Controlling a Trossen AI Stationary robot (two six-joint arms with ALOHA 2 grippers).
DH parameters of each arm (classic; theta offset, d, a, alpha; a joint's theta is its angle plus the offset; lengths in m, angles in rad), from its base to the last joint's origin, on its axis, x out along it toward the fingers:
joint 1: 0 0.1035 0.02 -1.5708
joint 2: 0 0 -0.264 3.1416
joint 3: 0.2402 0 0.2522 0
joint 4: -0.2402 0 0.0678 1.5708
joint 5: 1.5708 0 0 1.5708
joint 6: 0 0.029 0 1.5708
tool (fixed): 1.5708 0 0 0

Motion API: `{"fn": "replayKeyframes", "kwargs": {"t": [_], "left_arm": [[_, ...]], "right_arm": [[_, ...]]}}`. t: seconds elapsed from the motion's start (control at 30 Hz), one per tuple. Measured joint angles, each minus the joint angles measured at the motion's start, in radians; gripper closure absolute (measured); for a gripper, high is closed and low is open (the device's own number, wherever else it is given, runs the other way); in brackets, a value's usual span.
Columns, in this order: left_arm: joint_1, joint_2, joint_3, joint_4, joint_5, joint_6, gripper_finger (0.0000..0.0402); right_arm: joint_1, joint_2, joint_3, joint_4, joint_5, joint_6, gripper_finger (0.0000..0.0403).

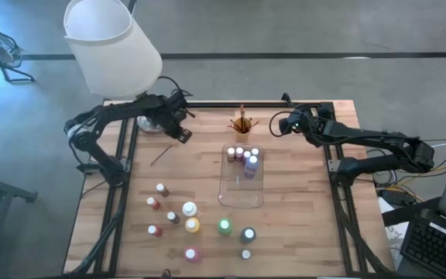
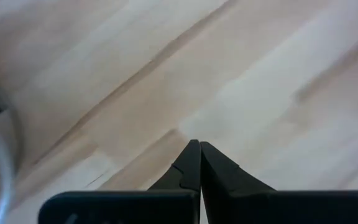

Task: Pick & Place Paint Supplies
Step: Put the gold paint brush into the yellow cup

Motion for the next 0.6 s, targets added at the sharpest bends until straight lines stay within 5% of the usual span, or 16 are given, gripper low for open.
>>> {"fn": "replayKeyframes", "kwargs": {"t": [0.6], "left_arm": [[-0.141, 0.011, 0.157, 0.036, 0.025, -0.018, 0.0401]], "right_arm": [[0.000, 0.000, 0.000, 0.002, 0.000, 0.003, 0.0394]]}}
